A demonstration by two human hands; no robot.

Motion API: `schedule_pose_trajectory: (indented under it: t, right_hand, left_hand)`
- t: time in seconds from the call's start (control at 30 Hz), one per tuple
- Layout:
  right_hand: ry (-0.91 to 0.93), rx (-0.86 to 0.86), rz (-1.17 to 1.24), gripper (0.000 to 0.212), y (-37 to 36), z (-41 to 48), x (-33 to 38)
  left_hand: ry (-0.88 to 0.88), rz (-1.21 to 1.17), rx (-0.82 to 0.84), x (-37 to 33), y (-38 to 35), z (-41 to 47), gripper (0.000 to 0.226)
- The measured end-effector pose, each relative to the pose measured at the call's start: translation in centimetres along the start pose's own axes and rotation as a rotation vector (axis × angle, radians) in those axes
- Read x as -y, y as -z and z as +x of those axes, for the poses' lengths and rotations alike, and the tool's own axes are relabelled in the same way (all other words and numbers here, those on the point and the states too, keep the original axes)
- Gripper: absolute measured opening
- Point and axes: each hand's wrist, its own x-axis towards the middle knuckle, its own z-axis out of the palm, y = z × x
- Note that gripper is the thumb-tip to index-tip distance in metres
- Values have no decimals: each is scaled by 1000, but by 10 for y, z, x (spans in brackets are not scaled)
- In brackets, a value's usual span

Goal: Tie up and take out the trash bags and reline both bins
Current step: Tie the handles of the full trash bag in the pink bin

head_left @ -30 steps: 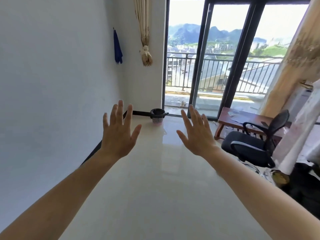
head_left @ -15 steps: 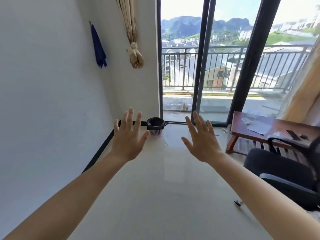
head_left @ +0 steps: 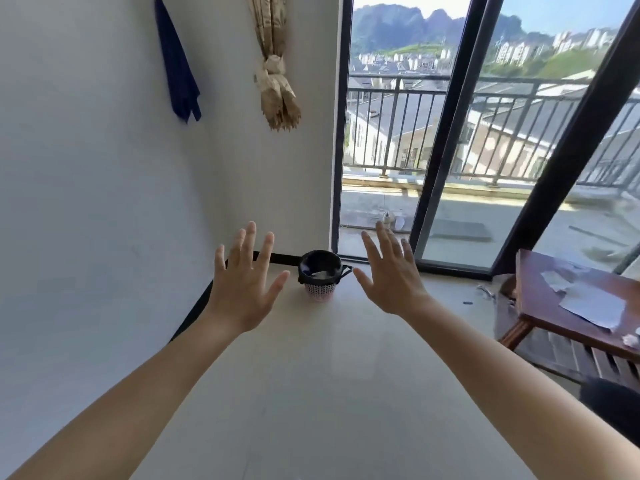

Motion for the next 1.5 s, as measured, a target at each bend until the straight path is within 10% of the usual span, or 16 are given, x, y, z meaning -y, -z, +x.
schedule_pose_trajectory:
  t: [0.83, 1.5]
  right_hand:
    - [-207, 292, 4, 74, -313, 566, -191]
    - [-688, 643, 184, 69, -694, 625, -181]
  left_hand:
    - [16, -67, 372, 118, -375, 614, 73]
    - [504, -525, 780, 230, -783, 663, 70]
